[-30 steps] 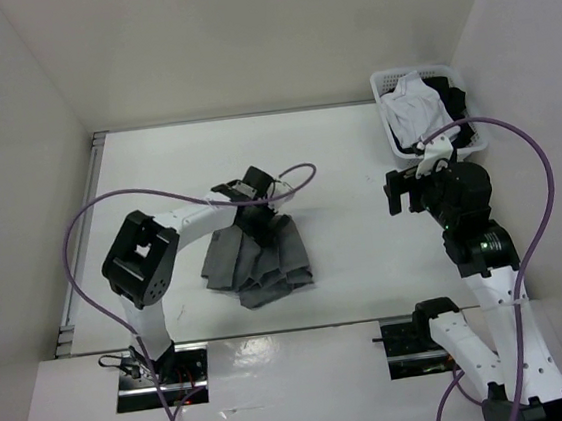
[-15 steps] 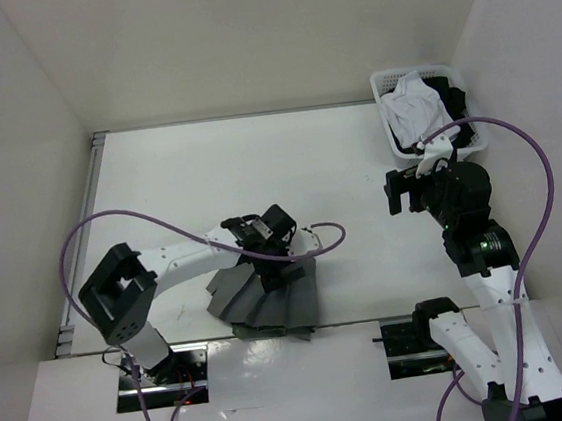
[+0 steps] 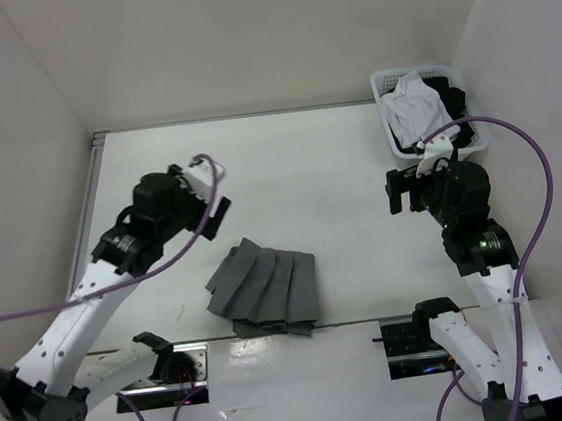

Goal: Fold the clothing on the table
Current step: Fold the skirt

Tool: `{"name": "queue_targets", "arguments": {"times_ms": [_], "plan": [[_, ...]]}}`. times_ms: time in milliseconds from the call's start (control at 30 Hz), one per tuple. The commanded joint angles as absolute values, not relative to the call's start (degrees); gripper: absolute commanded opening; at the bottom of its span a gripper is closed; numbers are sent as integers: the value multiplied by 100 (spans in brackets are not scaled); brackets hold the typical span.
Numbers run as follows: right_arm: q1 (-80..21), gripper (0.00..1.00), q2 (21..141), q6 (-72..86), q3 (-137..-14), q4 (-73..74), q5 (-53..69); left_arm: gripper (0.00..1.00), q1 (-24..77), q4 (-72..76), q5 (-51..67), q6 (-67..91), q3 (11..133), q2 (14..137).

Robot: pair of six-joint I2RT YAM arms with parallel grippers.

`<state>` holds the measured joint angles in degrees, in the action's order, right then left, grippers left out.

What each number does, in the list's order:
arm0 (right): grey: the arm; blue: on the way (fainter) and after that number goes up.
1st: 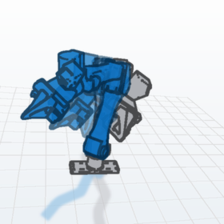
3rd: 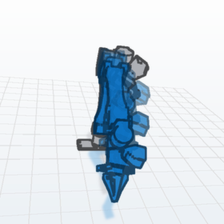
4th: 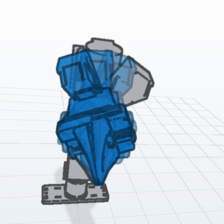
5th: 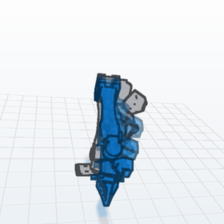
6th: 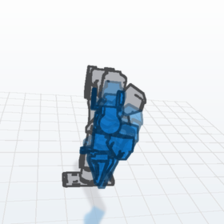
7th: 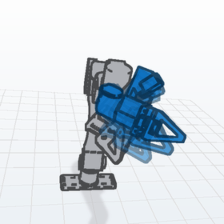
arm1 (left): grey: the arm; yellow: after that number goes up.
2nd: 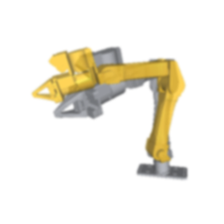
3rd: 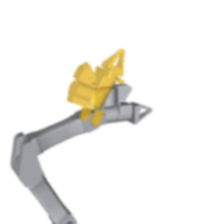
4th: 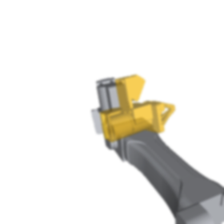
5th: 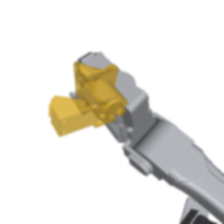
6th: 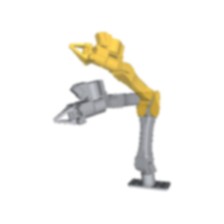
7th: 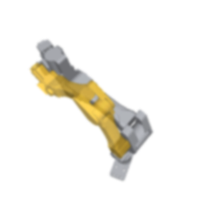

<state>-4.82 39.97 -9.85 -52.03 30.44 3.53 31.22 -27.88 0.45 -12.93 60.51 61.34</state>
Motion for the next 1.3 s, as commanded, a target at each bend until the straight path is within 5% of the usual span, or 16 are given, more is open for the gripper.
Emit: {"name": "queue_targets", "arguments": {"times_ms": [0, 300, 633, 867, 1067, 1267], "plan": [[-448, 99, 3990, -896, -5168, 2716, 185, 100, 2420, -2374, -728, -477, 5705, 5503], [-448, 99, 3929, -660, -5168, 2549, -430, 100, 66, -2743, -414, 491, 5652, 4810], [-325, 99, 4209, -378, -5290, 2698, -993, 100, -2089, -3207, 1291, 282, 5756, 4509], [-325, 99, 4570, -325, -5370, 2760, -1116, 100, -2898, -3261, 1722, 228, 6309, 6007], [-325, 99, 4386, -325, -5317, 2707, -1415, 100, -3875, -3813, 3602, 116, 6855, 7943], [-325, 99, 4386, -325, -5317, 2654, -1468, 100, -4104, -3771, 3717, -88, 6548, 7806]]}}
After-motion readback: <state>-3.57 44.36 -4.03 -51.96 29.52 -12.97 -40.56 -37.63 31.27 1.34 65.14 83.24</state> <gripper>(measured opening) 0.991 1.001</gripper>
